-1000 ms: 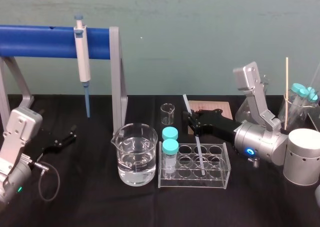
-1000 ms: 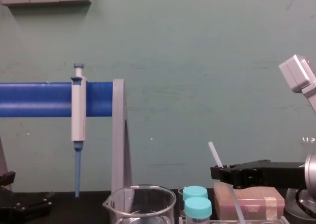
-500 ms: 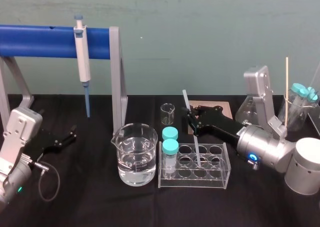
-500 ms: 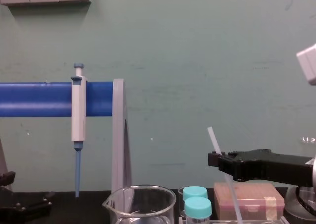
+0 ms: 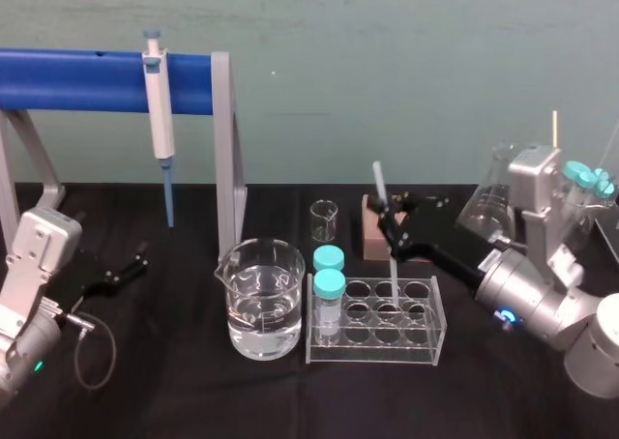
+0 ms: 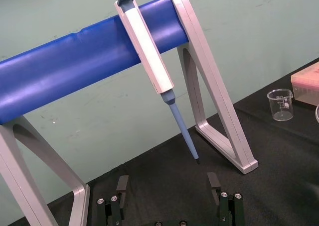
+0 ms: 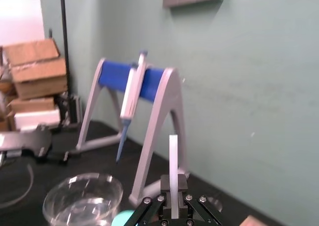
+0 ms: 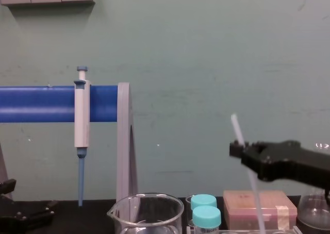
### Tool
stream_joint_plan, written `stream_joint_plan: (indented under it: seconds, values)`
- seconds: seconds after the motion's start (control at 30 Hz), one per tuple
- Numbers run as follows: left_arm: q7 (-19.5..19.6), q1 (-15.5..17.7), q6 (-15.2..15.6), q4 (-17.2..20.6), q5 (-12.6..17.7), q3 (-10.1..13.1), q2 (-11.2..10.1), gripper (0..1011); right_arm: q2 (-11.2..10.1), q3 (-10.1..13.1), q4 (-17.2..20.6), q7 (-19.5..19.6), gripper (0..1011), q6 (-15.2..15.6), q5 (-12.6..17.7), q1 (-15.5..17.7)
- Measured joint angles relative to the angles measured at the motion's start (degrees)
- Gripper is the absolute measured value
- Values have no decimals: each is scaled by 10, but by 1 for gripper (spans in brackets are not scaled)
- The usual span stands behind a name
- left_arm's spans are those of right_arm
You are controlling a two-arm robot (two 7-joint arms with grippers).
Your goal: Pick up the stirring rod with one hand, then place it down.
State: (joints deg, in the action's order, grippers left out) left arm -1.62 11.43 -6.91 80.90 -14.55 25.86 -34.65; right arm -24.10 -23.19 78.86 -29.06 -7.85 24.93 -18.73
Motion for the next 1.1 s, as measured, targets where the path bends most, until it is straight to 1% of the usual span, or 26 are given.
stream_joint_plan:
  seconds: [0.07,0.1,0.2,0.23,0.33,0.37,0.4,0.47,0.53,0.67,0.77,1.1]
  values:
    - [0,0,0,0,0,0,0,1000,3,11,8,4,71,-14,1,4]
    - [0,0,0,0,0,0,0,1000,6,22,15,7,70,-23,3,5]
    - [0,0,0,0,0,0,0,1000,10,38,27,14,71,-35,9,7]
    - [0,0,0,0,0,0,0,1000,13,50,36,19,70,-41,14,8]
    - [0,0,0,0,0,0,0,1000,15,65,48,27,70,-46,18,9]
    - [0,0,0,0,0,0,0,1000,16,79,58,35,71,-51,17,11]
    - [0,0,0,0,0,0,0,1000,16,79,58,35,71,-51,17,11]
    - [0,0,0,0,0,0,0,1000,15,90,64,46,71,-53,11,12]
    - [0,0,0,0,0,0,0,1000,15,97,66,54,71,-53,6,14]
    - [0,0,0,0,0,0,0,1000,15,113,68,75,71,-43,-8,20]
    - [0,0,0,0,0,0,0,1000,16,120,70,82,71,-39,-15,24]
    - [0,0,0,0,0,0,0,1000,24,134,76,82,70,-31,-27,34]
